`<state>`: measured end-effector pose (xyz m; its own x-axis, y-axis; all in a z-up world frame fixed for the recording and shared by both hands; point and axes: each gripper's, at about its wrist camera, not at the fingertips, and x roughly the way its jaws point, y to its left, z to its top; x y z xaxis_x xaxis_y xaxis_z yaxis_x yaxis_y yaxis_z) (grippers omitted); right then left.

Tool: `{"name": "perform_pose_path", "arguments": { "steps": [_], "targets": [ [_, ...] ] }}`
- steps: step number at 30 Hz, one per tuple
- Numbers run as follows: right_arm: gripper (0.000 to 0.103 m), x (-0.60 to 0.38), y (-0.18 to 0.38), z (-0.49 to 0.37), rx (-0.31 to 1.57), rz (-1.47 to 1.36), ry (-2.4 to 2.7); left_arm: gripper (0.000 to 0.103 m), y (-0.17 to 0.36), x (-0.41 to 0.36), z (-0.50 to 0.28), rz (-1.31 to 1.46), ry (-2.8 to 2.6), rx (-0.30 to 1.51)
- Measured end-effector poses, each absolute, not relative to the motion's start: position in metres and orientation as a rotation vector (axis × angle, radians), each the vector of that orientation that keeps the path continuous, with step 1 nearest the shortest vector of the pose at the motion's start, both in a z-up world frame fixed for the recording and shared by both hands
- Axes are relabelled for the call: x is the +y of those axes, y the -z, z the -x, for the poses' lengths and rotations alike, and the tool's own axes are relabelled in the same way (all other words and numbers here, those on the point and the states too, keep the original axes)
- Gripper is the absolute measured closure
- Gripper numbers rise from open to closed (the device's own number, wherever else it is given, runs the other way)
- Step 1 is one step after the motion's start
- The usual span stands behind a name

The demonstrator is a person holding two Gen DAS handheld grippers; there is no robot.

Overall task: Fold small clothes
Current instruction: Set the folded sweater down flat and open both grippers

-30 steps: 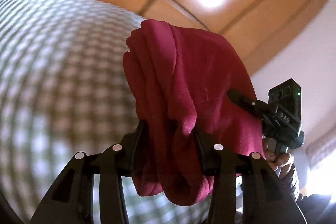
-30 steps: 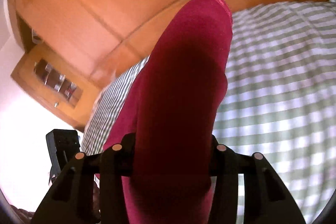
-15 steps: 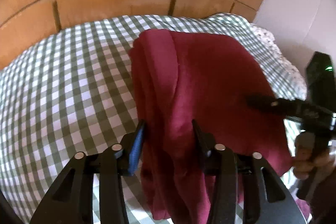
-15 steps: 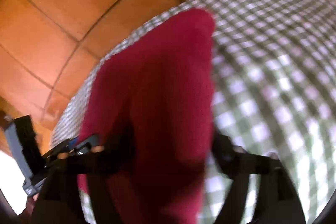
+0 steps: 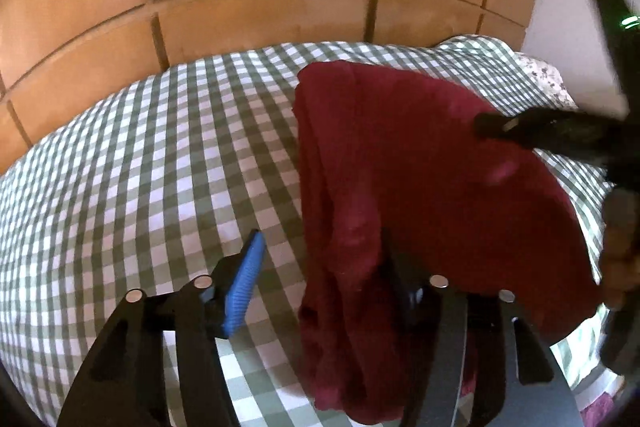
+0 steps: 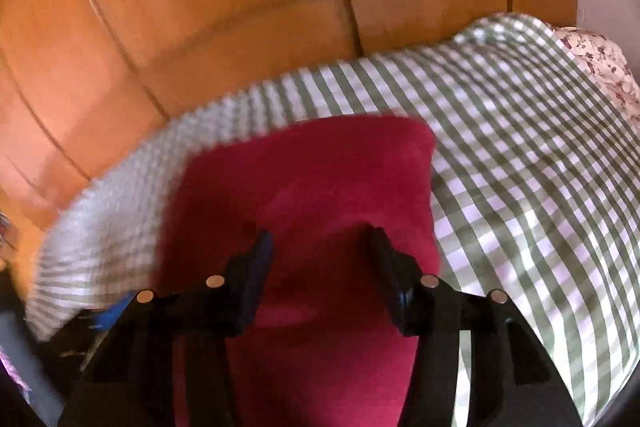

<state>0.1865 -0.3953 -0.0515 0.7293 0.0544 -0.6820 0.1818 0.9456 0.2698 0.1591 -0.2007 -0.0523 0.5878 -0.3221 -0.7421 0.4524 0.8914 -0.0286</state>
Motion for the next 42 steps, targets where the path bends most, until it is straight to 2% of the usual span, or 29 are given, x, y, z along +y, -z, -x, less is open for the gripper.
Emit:
{"name": "perform_pose_path", "arguments": {
  "steps": [8, 22, 28, 33, 36, 40, 42],
  "targets": [
    [0.046, -0.393, 0.032, -0.146, 0.691, -0.325, 0.062, 0.042, 0.042, -0.193, -0.146, -0.128, 0.446, 0.804],
    [0.05, -0.356, 0.039, -0.069, 0.691, -0.248, 0.042, 0.04, 0.04, -0.181, -0.133, -0.098, 0.43, 0.806],
    [0.05, -0.335, 0.07, -0.065, 0.756, -0.174, 0.095, 0.035, 0.052, -0.183, -0.138, -0.106, 0.416, 0.842],
    [0.048, -0.338, 0.059, -0.057, 0.719, -0.231, 0.107, 0.035, 0.039, -0.174, -0.127, -0.082, 0.4, 0.81],
    [0.04, -0.339, 0.051, -0.047, 0.687, -0.258, 0.147, 0.029, 0.03, -0.166, -0.118, -0.068, 0.381, 0.785],
    [0.031, -0.337, 0.043, -0.037, 0.662, -0.276, 0.22, 0.028, 0.021, -0.153, -0.106, -0.047, 0.355, 0.765],
    [0.022, -0.333, 0.04, -0.033, 0.655, -0.275, 0.258, 0.028, 0.017, -0.145, -0.099, -0.037, 0.338, 0.754]
  ]
}}
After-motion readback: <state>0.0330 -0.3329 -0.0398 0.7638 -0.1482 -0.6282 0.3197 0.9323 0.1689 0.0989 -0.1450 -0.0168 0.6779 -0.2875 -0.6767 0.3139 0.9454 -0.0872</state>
